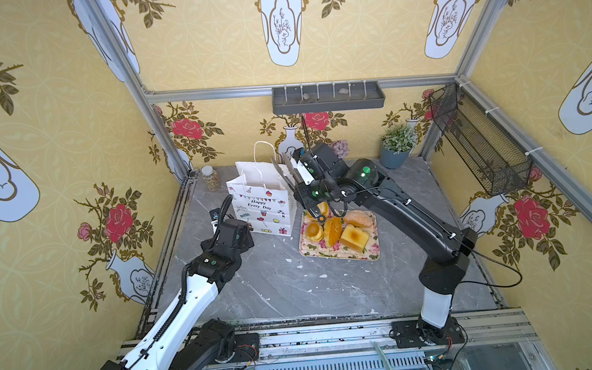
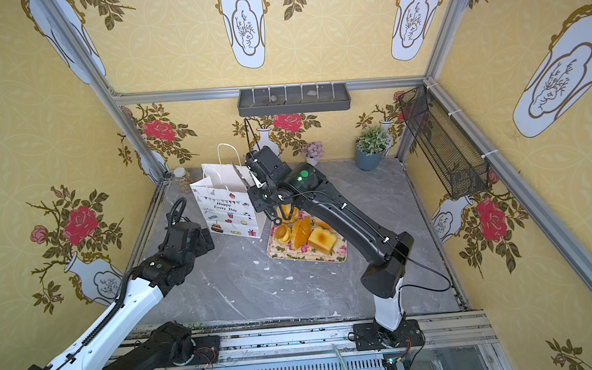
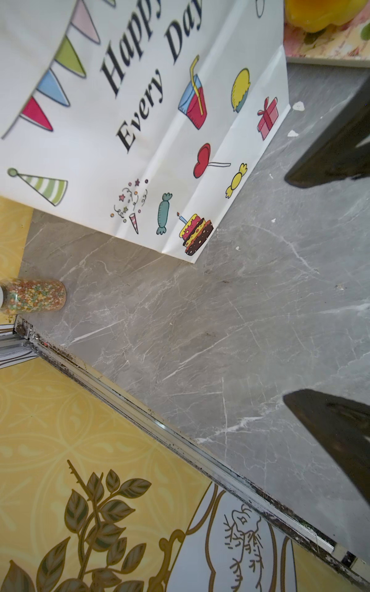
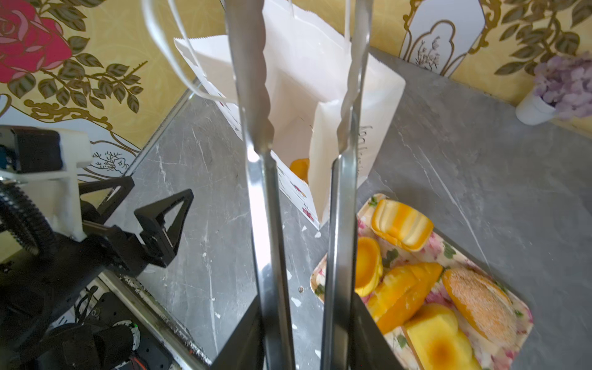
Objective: Pack bread into a paper bag
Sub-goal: Place the fake bread in the paper bag, then pick up the fake bread from the plate.
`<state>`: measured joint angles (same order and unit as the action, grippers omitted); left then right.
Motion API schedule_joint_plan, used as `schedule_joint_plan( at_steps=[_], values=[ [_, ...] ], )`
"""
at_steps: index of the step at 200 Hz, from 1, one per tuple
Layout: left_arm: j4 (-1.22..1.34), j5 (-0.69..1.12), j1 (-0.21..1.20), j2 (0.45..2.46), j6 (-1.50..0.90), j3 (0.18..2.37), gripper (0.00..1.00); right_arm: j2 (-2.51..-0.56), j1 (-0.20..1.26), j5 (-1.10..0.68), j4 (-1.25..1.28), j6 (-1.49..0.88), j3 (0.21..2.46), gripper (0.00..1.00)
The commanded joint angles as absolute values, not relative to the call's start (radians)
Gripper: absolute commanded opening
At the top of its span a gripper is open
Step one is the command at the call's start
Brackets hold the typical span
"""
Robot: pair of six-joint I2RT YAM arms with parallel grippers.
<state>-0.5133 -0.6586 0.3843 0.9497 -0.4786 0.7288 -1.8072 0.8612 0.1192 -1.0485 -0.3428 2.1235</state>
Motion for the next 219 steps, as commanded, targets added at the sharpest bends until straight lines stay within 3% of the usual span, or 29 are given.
schedule_joint_plan(
  at_steps=[1,56,107,160,219],
  values=[
    [-0.498,-0.667,0.384,0.948,-0.482,0.724,0.99,-1.724,0.834,0.123,-1.039,-0.402,2.002,0.4],
    [-0.496,-0.655,0.383,0.941,-0.484,0.724,0.99,-1.507,0.743,0.024,-1.179,-0.491,1.644,0.4],
    [-0.486,-0.641,0.384,0.943,-0.493,0.717,0.99,-1.403,0.808,-0.091,-1.192,-0.634,1.385,0.38],
    [-0.479,-0.636,0.383,0.951,-0.49,0.723,0.99,-1.416,0.96,-0.07,-1.198,-0.775,1.276,0.37],
    [-0.456,-0.618,0.384,0.964,-0.487,0.716,0.99,-1.471,1.041,0.107,-1.237,-0.827,1.299,0.39]
  ],
)
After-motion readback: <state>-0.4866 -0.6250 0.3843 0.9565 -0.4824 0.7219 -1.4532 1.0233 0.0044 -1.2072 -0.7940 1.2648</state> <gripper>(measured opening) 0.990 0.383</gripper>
